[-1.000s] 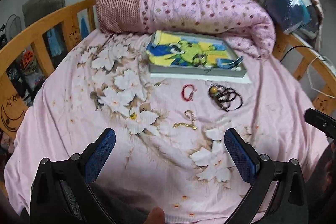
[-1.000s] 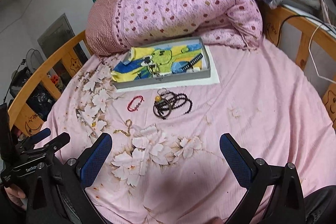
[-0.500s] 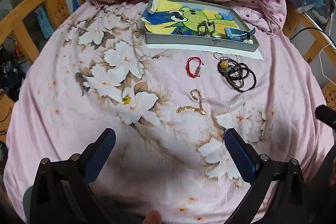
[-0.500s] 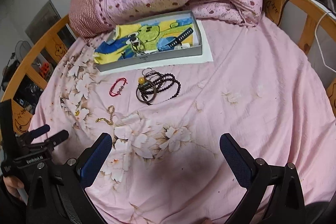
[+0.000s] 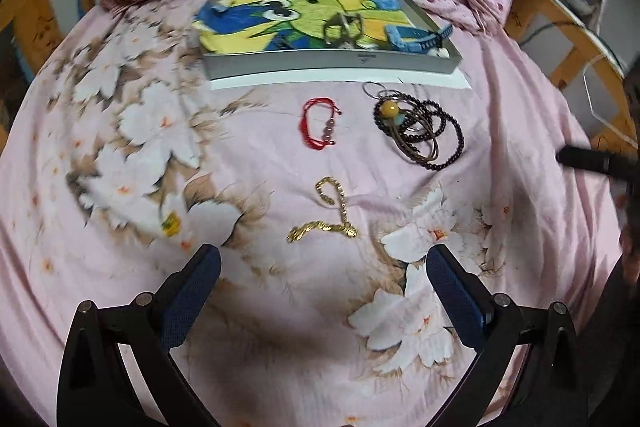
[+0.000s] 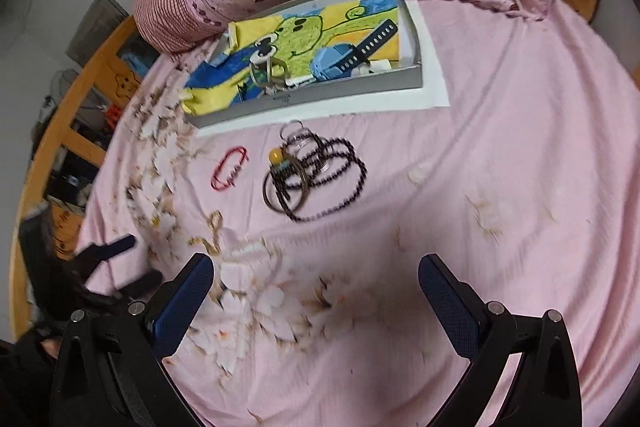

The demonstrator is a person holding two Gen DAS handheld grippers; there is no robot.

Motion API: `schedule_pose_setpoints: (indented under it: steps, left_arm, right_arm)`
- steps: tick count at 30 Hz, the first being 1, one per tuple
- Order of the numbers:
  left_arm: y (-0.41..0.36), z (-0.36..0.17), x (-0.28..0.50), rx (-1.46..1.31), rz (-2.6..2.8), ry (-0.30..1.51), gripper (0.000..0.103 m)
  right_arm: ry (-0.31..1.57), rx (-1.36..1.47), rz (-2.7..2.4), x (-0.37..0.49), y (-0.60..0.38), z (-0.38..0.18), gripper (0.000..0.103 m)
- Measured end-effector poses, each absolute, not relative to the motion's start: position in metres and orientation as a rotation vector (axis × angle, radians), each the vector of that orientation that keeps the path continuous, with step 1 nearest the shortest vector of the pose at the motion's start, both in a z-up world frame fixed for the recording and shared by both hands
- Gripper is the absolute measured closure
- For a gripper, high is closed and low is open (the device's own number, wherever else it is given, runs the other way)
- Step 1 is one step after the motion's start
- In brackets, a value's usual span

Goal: Organize jewelry
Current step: 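Move the left tool to the gold chain while the right tool reaches the black bead necklaces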

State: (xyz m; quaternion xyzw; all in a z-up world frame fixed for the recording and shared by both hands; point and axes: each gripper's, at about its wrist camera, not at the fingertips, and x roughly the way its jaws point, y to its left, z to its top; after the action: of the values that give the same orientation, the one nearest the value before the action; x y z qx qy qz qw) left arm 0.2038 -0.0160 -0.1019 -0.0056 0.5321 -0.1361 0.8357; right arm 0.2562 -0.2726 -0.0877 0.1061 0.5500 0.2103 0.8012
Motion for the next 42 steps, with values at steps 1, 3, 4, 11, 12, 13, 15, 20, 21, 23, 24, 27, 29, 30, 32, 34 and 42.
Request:
schedule_pose_setpoints:
  steps: [1,3,4,11,12,13,15,20,21,23,24,27,29,30,32,34,42]
  left_arm:
    - [-0.019,-0.105,0.207,-0.01,-0.311,1.145,0.009]
    - [-0.023,-0.111,0.211,-0.016,-0.331,1.164,0.014]
    - [-0.023,-0.113,0.213,-0.017,-0.335,1.167,0.019]
    - [-0.029,-0.132,0.233,-0.037,-0.358,1.213,0.049]
    - [-0.03,-0.133,0.235,-0.036,-0.361,1.22,0.049]
    - [-0.032,-0.136,0.236,-0.032,-0.368,1.227,0.05]
    - [-0.035,-0.139,0.237,-0.022,-0.376,1.232,0.054]
    - [-0.036,-0.148,0.243,-0.024,-0.377,1.252,0.068]
    - [-0.036,-0.149,0.245,-0.03,-0.376,1.254,0.069]
    - [-0.035,-0.151,0.249,-0.051,-0.376,1.256,0.07]
    - [-0.034,-0.151,0.251,-0.06,-0.379,1.257,0.071]
    - [-0.035,-0.153,0.253,-0.069,-0.385,1.268,0.075]
    - [-0.036,-0.155,0.255,-0.064,-0.386,1.275,0.077]
    - [-0.036,-0.156,0.255,-0.058,-0.384,1.278,0.078]
    - [-0.037,-0.158,0.257,-0.045,-0.369,1.282,0.085]
    - [-0.035,-0.16,0.259,-0.055,-0.357,1.284,0.088]
    - [-0.026,-0.161,0.261,-0.08,-0.327,1.287,0.099]
  right_arm:
    - [1.182,0.239,0.459,0.261,-0.273,-0.089,0.0]
    - [1.197,0.264,0.474,0.271,-0.275,-0.096,0.0]
    - [1.204,0.276,0.48,0.274,-0.274,-0.098,0.0]
    - [1.251,0.285,0.548,0.295,-0.255,-0.123,0.012]
    - [1.251,0.274,0.558,0.298,-0.251,-0.125,0.017]
    - [1.249,0.266,0.565,0.3,-0.249,-0.128,0.02]
    - [1.249,0.254,0.574,0.304,-0.243,-0.132,0.033]
    - [1.266,0.228,0.58,0.31,-0.234,-0.144,0.047]
    - [1.27,0.221,0.58,0.31,-0.232,-0.147,0.048]
    - [1.275,0.218,0.581,0.311,-0.23,-0.15,0.049]
    - [1.277,0.218,0.58,0.311,-0.229,-0.152,0.05]
    - [1.279,0.214,0.58,0.312,-0.227,-0.155,0.051]
    - [1.276,0.204,0.577,0.313,-0.225,-0.157,0.051]
    - [1.273,0.198,0.575,0.314,-0.224,-0.158,0.052]
    - [1.268,0.192,0.571,0.317,-0.222,-0.16,0.056]
    - [1.263,0.177,0.564,0.319,-0.219,-0.163,0.058]
    - [1.253,0.097,0.563,0.319,-0.203,-0.172,0.073]
